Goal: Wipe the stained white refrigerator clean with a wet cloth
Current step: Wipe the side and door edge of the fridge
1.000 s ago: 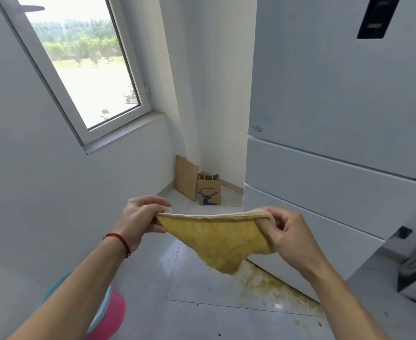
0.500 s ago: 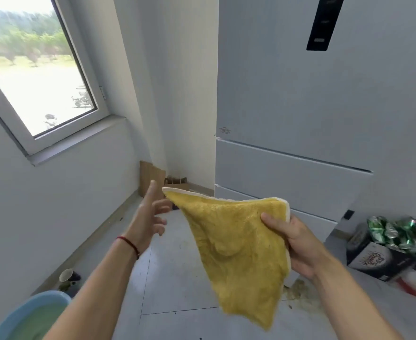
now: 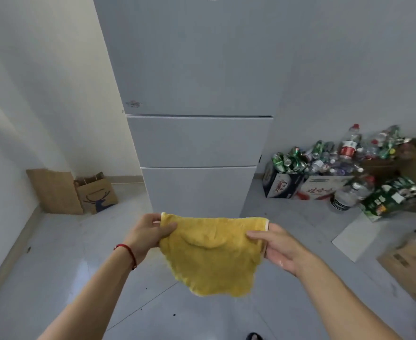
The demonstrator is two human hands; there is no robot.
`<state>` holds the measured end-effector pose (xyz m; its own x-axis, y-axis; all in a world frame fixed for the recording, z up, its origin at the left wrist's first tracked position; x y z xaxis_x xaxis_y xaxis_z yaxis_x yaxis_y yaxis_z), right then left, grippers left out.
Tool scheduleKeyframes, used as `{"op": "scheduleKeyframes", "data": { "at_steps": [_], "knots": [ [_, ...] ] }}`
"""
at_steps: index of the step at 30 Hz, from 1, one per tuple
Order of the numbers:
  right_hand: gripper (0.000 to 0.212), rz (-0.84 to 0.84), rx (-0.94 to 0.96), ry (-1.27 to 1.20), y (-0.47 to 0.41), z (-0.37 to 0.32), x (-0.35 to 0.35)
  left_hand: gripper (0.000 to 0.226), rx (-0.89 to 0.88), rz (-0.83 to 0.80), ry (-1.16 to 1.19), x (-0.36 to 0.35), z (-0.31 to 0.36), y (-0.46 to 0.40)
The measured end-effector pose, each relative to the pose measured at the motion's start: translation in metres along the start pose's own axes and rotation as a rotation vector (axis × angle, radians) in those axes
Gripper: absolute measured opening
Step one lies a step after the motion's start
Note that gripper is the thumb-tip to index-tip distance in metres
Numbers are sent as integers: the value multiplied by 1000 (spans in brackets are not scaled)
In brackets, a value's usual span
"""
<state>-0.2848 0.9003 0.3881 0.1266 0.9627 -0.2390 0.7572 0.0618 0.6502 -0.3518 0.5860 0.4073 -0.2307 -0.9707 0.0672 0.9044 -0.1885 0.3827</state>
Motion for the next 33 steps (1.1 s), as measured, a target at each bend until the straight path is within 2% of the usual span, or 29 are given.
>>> {"op": "scheduleKeyframes", "data": {
  "at_steps": [2,4,6,8,10,12,14,16,18,21,25,28,31,33],
  "knots": [
    [36,-72,25,-153,13,-6,17,32,-21,26,78,-14,10,2],
    [40,-92,-22,-56,19,-1,32,38,-15,56,103,-28,14,3],
    [40,-21,-17,118,16,5,52,46,-11,114,5,-39,18,0],
    [46,113,71,175,11,-4,86,56,15,158,-146,-56,25,-2],
    [51,173,190,214,14,-24,114,61,23,111,-158,-76,35,-2],
    [44,147,301,280,24,-46,144,61,-19,-28,-181,-110,52,-5],
    [33,161,387,368,33,-67,173,60,-119,-123,-424,-140,71,-11],
    [31,166,444,445,43,-89,201,50,-250,-37,-707,-165,90,-22],
    [36,211,495,539,50,-115,231,39,-334,98,-801,-191,110,-32],
    [37,333,573,701,63,-158,267,28,-426,249,-771,-225,141,-42],
    [34,435,649,759,70,-214,298,23,-516,374,-682,-258,182,-55],
    [28,508,663,877,69,-245,309,25,-531,349,-634,-275,202,-76],
    [18,558,692,927,65,-276,324,18,-521,239,-420,-290,216,-103],
    [15,453,637,779,50,-294,343,7,-533,124,-251,-304,220,-132]
  ]
}}
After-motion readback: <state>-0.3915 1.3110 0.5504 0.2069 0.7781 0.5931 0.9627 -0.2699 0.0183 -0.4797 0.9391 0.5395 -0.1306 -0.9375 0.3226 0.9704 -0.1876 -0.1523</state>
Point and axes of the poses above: each hand's wrist, its own y-axis away from the middle knuckle, its own x-axis out of the back of the hand, z = x × y, the point moved 5 cm from there along -y, towards the middle knuckle, and after that the axes turned 5 degrees about -x, right-handed, at the moved point
